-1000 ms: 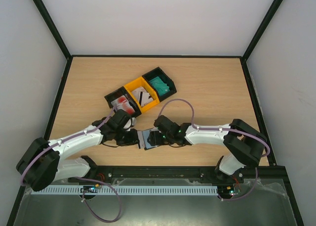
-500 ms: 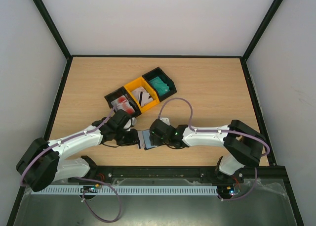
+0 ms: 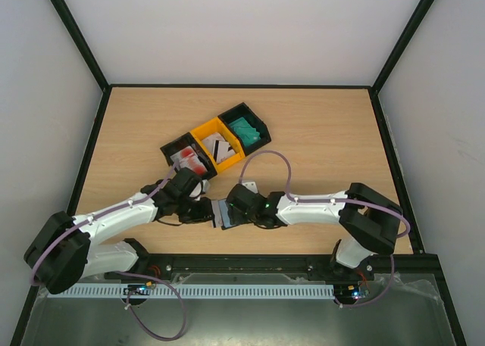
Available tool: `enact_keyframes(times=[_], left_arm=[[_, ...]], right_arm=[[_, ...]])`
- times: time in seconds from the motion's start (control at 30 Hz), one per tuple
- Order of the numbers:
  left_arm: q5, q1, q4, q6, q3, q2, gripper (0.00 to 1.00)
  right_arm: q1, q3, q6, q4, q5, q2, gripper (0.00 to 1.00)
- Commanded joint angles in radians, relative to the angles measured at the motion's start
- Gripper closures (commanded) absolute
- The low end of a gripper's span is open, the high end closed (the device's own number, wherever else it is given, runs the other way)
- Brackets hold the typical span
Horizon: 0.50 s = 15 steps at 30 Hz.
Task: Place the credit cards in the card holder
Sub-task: Insert the credit card into the card holder.
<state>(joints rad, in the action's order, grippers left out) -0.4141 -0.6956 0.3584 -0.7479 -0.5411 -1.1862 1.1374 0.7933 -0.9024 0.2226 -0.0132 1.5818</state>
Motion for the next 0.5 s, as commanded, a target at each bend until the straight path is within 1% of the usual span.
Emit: enact_keyframes(times=[0.0,0.17,0.47], left_arm=[[0.008,-0.004,0.012,0.003,0.021,0.016,0.98],[0.009,-0.004,0.009,0.001,0.029,0.010,0.98],[0.012,-0.004,0.010,-0.001,0.029,0.010,0.98]], right_arm=[[0.006,0.010,0.036,-0.038,0.063,0.027,0.32],[0.006,0.026,0.059,-0.065,0.095,0.034,0.33],[0.007,0.021,0.086,-0.105,0.170,0.026,0.39]])
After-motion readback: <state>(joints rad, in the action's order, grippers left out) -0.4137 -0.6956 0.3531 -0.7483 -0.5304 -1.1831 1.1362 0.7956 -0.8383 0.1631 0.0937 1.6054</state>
